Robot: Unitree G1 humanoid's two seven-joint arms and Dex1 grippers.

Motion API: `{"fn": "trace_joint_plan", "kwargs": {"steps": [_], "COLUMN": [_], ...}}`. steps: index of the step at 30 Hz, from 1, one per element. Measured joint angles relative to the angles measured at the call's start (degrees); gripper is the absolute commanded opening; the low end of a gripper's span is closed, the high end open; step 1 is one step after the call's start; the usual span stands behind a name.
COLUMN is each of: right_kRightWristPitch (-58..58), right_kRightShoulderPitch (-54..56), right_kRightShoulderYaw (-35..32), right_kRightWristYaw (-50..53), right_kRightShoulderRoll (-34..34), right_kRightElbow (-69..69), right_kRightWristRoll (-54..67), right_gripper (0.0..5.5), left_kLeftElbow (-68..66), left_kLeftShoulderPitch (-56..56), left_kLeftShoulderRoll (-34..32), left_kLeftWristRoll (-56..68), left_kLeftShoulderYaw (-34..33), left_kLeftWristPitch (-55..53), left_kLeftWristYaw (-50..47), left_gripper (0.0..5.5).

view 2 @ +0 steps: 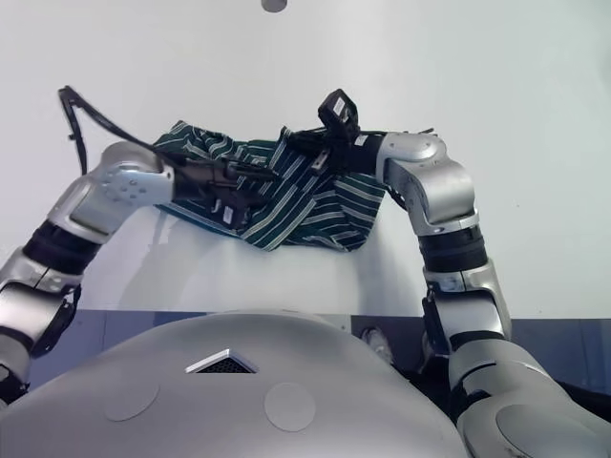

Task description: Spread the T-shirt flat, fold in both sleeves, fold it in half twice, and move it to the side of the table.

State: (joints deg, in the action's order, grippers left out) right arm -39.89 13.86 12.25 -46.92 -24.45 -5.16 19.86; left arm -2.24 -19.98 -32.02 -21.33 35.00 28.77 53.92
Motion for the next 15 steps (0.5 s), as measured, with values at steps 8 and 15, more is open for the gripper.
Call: {"fn": "trace_joint_plan", "kwargs": {"steps": [8,15], "right_kRightWristPitch": [1.87,3.66], "right_kRightShoulderPitch": [-0.02,-0.37], "right_kRightShoulderYaw": [1.39,1.9], "right_kRightWristYaw": [0.05,0.29], "right_kRightShoulderRoll": [0.04,-0.03], "right_kRightElbow": [0.01,0.02], "right_kRightWristRoll": [-1.85,-2.63], "right_gripper": [0.03,0.03], "left_kLeftElbow": [-7.75,-9.13], "left_kLeftShoulderPitch": [-8.84,-10.97], "left_kLeftShoulderRoll": [2.98,4.63], "left_kLeftWristRoll": [5.52,11.56], "left_kLeftShoulderYaw": [2.62,1.41], "left_kLeftWristPitch": [-5.43,-16.18], "left_kLeftWristYaw": [12.13,18.29], "left_gripper": [2.08,2.08]}}
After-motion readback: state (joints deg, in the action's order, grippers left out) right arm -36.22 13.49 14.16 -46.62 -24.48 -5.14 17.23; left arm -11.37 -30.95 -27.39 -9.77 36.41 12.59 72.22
